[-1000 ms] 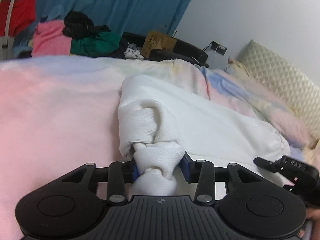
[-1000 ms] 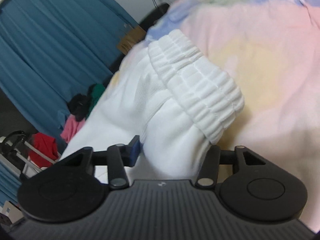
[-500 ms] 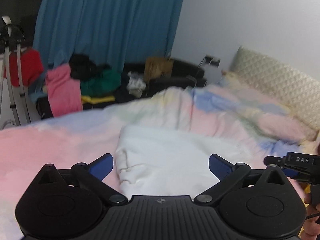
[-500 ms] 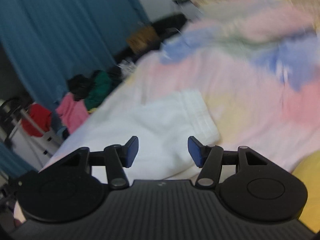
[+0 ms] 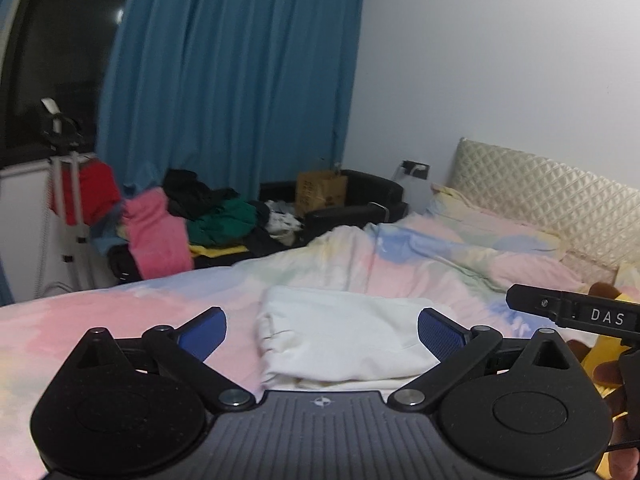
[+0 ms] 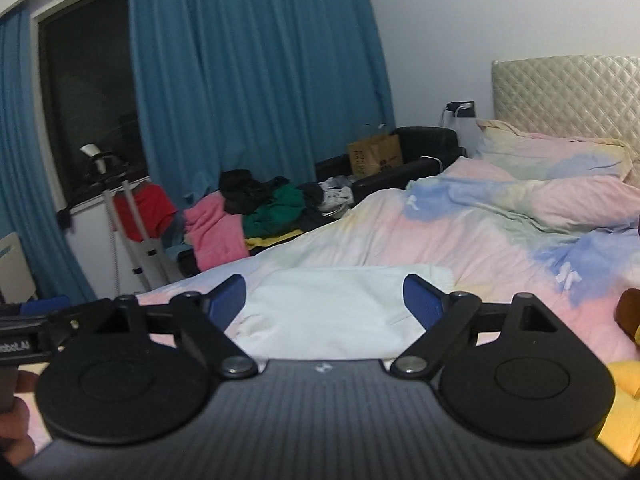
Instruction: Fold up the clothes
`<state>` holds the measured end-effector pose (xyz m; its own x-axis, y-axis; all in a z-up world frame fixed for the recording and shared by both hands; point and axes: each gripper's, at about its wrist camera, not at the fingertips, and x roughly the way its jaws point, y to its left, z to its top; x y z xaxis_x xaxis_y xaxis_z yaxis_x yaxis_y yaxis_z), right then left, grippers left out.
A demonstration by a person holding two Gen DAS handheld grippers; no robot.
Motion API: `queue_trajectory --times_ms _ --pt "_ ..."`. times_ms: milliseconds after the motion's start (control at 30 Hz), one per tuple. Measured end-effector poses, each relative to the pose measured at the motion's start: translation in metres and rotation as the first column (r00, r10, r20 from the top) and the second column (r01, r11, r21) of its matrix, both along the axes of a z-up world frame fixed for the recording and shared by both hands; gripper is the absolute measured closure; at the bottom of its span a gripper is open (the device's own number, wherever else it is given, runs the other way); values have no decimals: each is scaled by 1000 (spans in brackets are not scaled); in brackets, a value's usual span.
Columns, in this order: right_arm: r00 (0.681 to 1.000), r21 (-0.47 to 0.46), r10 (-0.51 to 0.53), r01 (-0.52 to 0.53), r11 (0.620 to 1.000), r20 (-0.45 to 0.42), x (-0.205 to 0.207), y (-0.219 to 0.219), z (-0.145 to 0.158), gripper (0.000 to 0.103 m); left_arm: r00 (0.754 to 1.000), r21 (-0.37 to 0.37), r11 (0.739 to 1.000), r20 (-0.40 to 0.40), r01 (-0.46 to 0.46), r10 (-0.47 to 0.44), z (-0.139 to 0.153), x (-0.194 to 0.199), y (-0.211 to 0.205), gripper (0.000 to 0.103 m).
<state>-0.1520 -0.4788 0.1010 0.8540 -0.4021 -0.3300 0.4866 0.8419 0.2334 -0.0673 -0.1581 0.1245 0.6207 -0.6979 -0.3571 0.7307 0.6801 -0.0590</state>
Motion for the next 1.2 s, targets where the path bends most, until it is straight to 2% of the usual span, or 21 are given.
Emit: queue_trajectory --times_ms 267,633,833,1200 --pt "1000 -45 24 -24 999 1 -10 47 -23 16 1000 0 1000 2 -31 31 -25 -23 33 0" --pt "999 -142 -14 8 990 -43 3 72 -72 16 999 6 999 -15 -52 52 -70 -9 43 0" --pt "998 -137 -31 23 990 -54 7 73 -85 16 997 -1 998 -44 -68 68 -84 -1 41 0" --pt "996 -108 -40 31 994 -74 10 71 -90 16 996 38 996 -46 -75 76 -94 -1 32 0"
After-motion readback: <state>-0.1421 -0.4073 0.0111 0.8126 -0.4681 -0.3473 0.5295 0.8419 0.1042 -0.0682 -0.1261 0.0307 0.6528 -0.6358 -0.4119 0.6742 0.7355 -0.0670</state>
